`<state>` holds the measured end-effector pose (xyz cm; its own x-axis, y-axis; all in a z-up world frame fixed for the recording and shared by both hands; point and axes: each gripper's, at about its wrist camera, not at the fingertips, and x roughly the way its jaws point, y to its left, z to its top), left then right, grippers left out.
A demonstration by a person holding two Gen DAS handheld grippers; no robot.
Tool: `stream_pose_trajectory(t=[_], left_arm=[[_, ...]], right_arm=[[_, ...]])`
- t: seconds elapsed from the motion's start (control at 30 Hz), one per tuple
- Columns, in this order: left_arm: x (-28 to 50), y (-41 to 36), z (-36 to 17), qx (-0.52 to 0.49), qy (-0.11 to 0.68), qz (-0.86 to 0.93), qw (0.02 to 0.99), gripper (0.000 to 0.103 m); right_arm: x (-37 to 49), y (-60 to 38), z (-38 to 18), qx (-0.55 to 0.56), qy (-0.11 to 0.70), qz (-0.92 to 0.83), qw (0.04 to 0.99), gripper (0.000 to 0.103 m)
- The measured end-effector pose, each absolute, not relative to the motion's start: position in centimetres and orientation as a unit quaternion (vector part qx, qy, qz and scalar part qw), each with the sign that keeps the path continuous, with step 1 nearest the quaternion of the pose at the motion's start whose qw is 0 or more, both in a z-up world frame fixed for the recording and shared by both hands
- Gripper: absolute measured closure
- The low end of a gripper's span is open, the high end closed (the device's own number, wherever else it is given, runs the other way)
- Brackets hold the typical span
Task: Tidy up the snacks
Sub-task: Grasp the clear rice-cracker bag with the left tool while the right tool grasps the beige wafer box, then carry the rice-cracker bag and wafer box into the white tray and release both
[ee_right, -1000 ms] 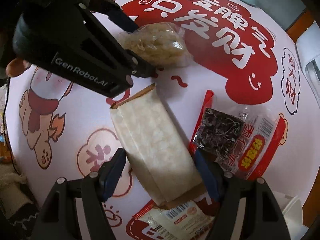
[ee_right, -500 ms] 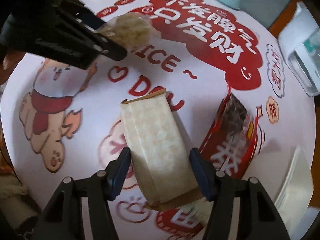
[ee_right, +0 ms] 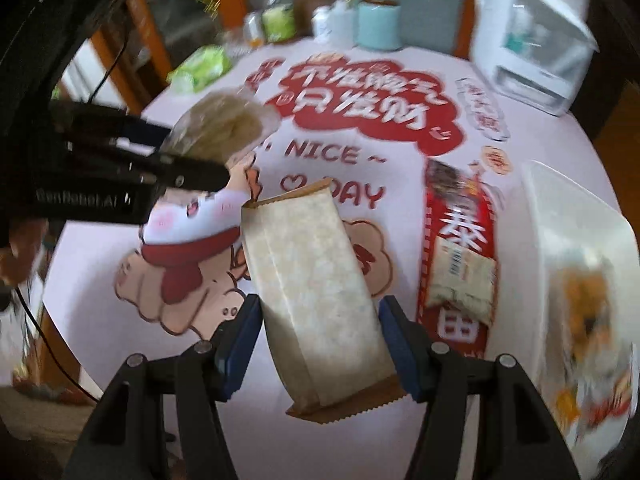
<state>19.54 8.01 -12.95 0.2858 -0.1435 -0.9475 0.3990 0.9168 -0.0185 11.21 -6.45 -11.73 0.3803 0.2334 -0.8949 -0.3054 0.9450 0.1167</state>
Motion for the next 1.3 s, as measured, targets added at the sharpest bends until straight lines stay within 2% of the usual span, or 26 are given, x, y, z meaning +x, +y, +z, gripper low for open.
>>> stream_pose_trajectory(t=[0.27, 0.5, 0.9, 1.0, 1.13, 1.3], left_arm=[[16.1, 4.1, -8.5, 0.127, 0.527, -0.232, 0.807, 0.049], [13.0, -4.1, -7.1, 0.161, 0.502, -0.314, 0.789, 0.049], [12.3, -20.2, -14.2, 0.206, 0.567, -0.344, 0.719, 0.048], [12.4, -22.5, -14.7, 0.250, 0.540, -0.309, 0.742, 0.048], [14.7, -24.4, -15.9, 0.223, 0.569, -0.290, 0.736, 0.048], [17.2, -26.8, -17.0, 0.238, 0.543, -0.245, 0.767, 0.048]], right_arm=[[6.7, -12.8, -6.3, 0.025, 0.480, 0.050, 0.876, 0.043], [3.6, -20.3, -5.3, 0.051, 0.466, -0.025, 0.883, 0.043], [5.3, -32.9, -11.9, 0.113, 0.528, -0.017, 0.842, 0.042], [6.9, -34.3, -12.8, 0.110, 0.532, -0.001, 0.839, 0.042], [9.1, -35.6, -13.4, 0.106, 0.531, 0.008, 0.840, 0.042], [11.0, -36.0, -13.3, 0.101, 0.522, 0.023, 0.847, 0.042]])
